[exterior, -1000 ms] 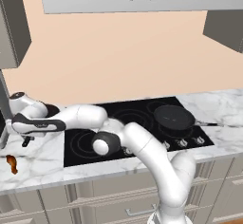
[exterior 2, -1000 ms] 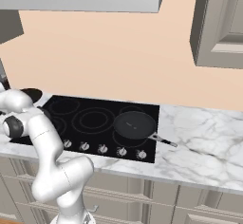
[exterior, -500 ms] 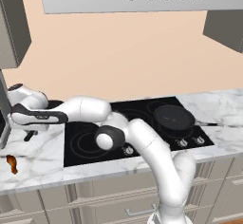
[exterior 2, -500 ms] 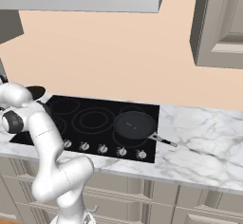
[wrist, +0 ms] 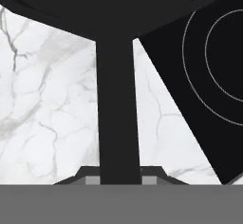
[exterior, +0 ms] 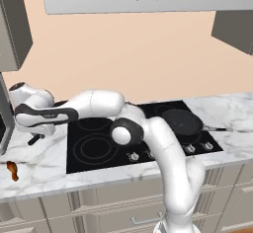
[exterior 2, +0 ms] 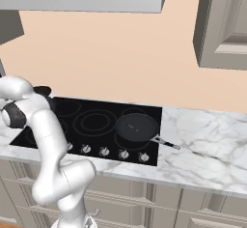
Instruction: Place both pans onto different burners. Then place the tomato and the chicken drumstick on different pans.
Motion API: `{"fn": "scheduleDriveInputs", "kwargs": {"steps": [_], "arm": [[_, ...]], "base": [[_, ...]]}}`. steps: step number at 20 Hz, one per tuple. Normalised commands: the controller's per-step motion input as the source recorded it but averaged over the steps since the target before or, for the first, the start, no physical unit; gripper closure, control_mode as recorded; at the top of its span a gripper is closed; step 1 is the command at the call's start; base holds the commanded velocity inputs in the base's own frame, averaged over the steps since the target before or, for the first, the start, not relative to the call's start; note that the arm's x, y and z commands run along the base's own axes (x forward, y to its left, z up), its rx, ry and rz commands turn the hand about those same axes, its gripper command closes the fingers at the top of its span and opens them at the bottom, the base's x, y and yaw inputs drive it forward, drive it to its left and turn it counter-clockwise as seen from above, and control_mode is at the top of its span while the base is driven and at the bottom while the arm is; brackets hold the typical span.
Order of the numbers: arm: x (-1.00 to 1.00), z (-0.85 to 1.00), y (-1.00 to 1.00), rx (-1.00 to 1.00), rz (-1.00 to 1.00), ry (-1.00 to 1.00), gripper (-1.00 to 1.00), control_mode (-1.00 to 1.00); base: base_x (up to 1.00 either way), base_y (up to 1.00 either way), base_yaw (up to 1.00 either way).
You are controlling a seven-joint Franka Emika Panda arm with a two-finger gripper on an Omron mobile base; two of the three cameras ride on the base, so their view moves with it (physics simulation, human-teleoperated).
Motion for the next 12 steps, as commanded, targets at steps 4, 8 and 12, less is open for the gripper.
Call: {"fn": "scheduleDriveInputs", "kwargs": {"steps": [4,8,12], "arm": [[-0.35,0.0,-0.76,0.22,-0.11,-0.16,1.0,-1.0],[-0.22,-0.06,-0.8,0.24,-0.07,-0.19,1.0,-1.0],[-0.12,-0.05,-0.59,0.21,-0.06,-0.11,1.0,-1.0]], "base": [[0.0,0.0,0.0],[0.0,0.0,0.0],[0.0,0.0,0.0]]}}
